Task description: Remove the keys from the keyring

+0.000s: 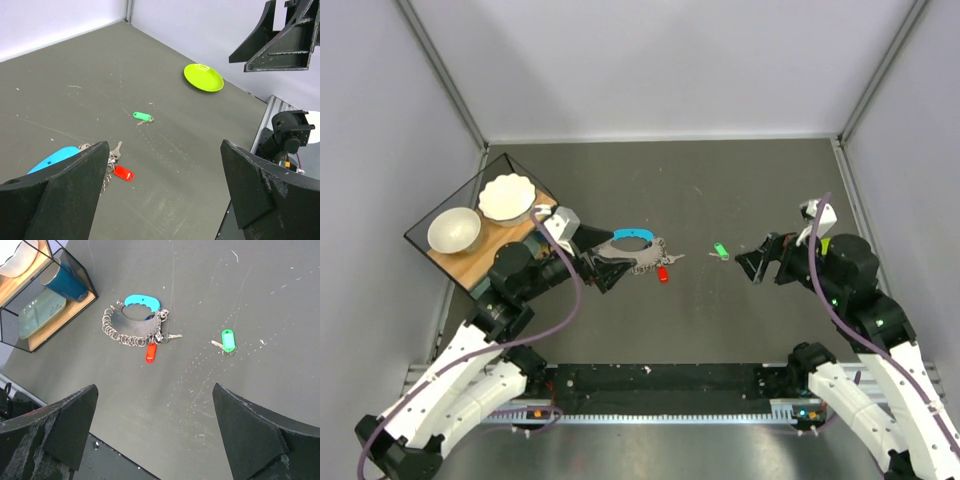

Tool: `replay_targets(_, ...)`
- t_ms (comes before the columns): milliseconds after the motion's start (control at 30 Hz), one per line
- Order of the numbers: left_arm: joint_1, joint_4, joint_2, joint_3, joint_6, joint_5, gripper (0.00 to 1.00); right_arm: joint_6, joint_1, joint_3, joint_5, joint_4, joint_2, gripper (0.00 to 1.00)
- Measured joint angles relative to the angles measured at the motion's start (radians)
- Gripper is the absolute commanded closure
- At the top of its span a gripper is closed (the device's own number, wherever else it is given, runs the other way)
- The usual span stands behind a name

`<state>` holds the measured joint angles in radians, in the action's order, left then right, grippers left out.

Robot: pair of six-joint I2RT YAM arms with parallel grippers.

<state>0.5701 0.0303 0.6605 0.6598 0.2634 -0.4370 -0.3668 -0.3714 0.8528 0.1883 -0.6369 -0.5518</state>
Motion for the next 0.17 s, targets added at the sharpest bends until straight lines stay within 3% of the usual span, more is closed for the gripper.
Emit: replay_targets(167, 0.0, 0.0, -0.022, 0.0, 0.0, 0.025, 0.01, 0.01, 0.0, 0.0, 0.001, 0.0, -0.002, 0.01)
